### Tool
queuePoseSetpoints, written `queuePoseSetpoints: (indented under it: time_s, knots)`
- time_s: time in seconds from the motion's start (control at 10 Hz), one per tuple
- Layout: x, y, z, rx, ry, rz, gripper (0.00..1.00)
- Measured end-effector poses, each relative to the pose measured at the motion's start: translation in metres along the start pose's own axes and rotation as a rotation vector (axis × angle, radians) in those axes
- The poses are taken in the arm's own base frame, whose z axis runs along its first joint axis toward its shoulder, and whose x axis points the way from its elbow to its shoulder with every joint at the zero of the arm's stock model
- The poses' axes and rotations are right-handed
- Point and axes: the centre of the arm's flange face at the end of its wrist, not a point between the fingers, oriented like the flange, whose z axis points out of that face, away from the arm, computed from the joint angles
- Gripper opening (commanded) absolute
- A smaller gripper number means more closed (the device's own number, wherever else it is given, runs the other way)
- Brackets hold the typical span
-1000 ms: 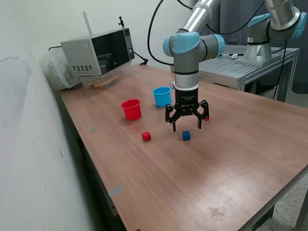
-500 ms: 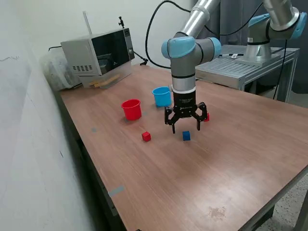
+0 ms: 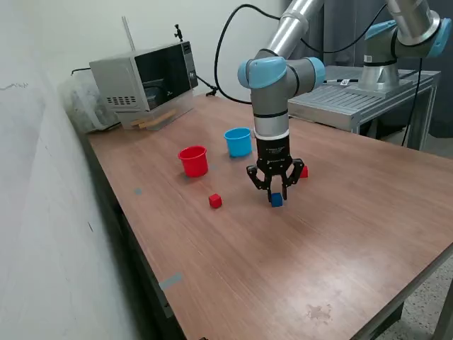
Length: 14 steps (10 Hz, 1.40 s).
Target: Place red objects in the red bin, and blue objects in the blue bin.
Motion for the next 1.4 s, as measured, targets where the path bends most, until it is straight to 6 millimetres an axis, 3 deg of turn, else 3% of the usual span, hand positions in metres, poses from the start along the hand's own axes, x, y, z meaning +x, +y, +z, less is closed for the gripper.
queuePoseSetpoints:
  time_s: [0.4, 0.6, 0.8, 1.1, 1.4]
  knots:
    - [-0.004, -0.003, -0.002, 0.025, -0.025, -0.006, 0.00]
    - [-0.008, -0.007, -0.013, 0.042, -0.053, -0.001, 0.00]
    - [-0.011, -0.011, -0.040, 0.036, -0.086, 0.010, 0.00]
    - [0.004, -0.025, -0.088, 0.022, -0.115, 0.024, 0.00]
    - [0.024, -0.061, -0.129, 0.023, -0.122, 0.061, 0.00]
